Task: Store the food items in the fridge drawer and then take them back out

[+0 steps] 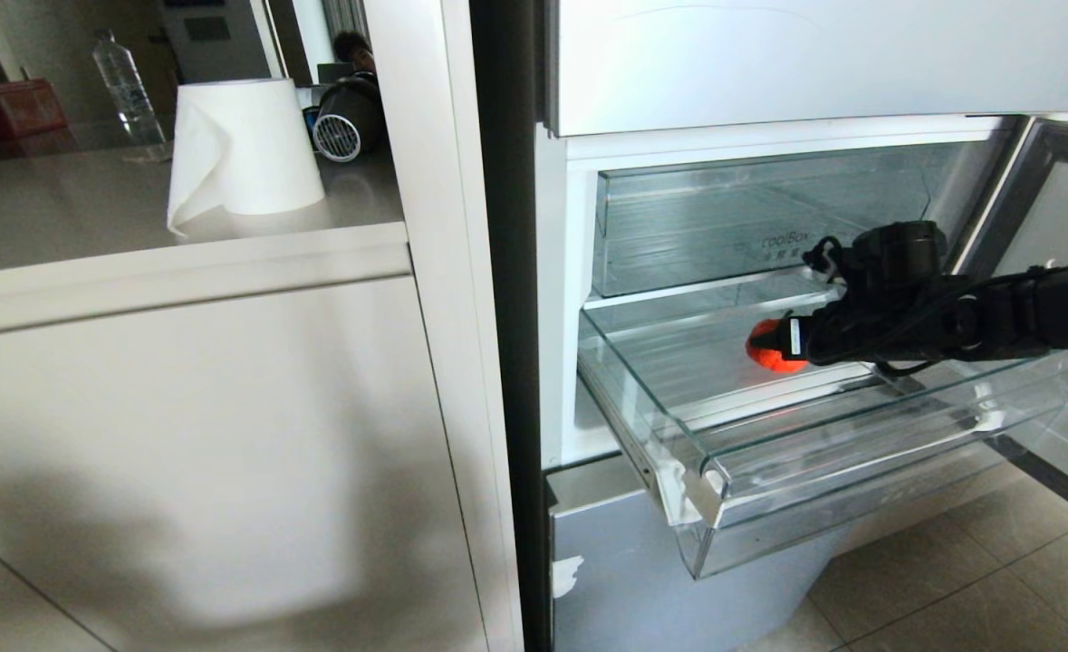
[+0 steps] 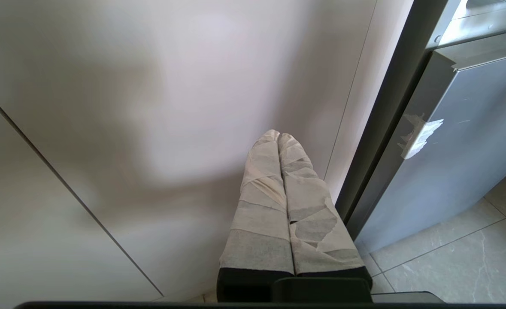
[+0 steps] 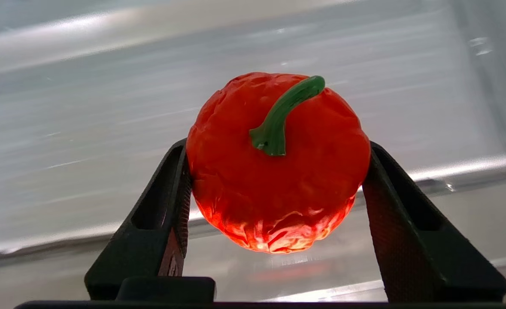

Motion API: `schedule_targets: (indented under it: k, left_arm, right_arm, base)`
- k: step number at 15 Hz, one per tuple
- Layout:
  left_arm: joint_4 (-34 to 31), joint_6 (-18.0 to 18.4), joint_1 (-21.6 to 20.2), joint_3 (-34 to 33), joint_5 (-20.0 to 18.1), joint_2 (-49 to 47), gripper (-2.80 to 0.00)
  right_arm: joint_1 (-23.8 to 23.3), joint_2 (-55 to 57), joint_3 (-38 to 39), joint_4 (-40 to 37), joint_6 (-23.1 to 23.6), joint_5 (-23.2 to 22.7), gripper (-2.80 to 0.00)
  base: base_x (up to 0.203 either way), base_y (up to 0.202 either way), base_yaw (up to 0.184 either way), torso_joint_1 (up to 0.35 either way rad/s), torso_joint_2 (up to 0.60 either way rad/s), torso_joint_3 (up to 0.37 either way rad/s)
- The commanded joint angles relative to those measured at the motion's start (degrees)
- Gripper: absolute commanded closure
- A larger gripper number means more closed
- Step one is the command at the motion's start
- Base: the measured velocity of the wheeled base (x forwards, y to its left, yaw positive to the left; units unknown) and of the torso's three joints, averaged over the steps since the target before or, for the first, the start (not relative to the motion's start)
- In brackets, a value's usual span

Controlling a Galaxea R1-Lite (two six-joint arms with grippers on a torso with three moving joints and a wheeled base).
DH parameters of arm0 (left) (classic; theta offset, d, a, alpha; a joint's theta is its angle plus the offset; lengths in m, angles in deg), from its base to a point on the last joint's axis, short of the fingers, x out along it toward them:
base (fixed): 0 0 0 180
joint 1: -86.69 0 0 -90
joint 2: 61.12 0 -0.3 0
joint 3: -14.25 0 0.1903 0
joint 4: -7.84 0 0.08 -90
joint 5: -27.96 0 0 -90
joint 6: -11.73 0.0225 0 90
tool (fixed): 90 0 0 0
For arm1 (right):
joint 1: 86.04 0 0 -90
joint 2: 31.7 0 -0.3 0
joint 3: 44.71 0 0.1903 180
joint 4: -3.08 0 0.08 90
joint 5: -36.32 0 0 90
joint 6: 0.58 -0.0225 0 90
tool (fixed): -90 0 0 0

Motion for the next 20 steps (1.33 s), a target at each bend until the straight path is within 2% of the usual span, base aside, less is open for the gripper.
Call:
schedule_targets:
  k: [1,6,12,17,20]
  left_arm:
    - [0.0,0.0,0.0,0.0,0.0,0.0,0.0]
    - [0.0,0.0,0.0,0.0,0.0,0.0,0.0]
    - [-0.1,0.0,0.0,0.0,0.0,0.0,0.0]
    - [-0.1,0.0,0.0,0.0,0.0,0.0,0.0]
    - [0.0,0.0,0.0,0.0,0.0,0.0,0.0]
  right_arm:
    - [0.0,-4.3,1.7,0.0,0.0,0.0,0.0]
    - [0.0,-16.6,10.4,0.2,0.0,0.1,0.0]
    - [0.0,-37.2,23.3,1.4,-0.2,0.1,0.0]
    - [-0.1,-62.9,35.0,1.8,-0.1,0.5,0.0]
    - [-0.1,-81.0,47.5,1.5,0.6,4.4,0.0]
  base:
    - [0.0,0.0,0.0,0.0,0.0,0.0]
    - [0.0,0.0,0.0,0.0,0.0,0.0]
    - [0.0,0.0,0.0,0.0,0.0,0.0]
    - [0.0,0.0,0.0,0.0,0.0,0.0]
    - [0.0,0.0,0.0,0.0,0.0,0.0]
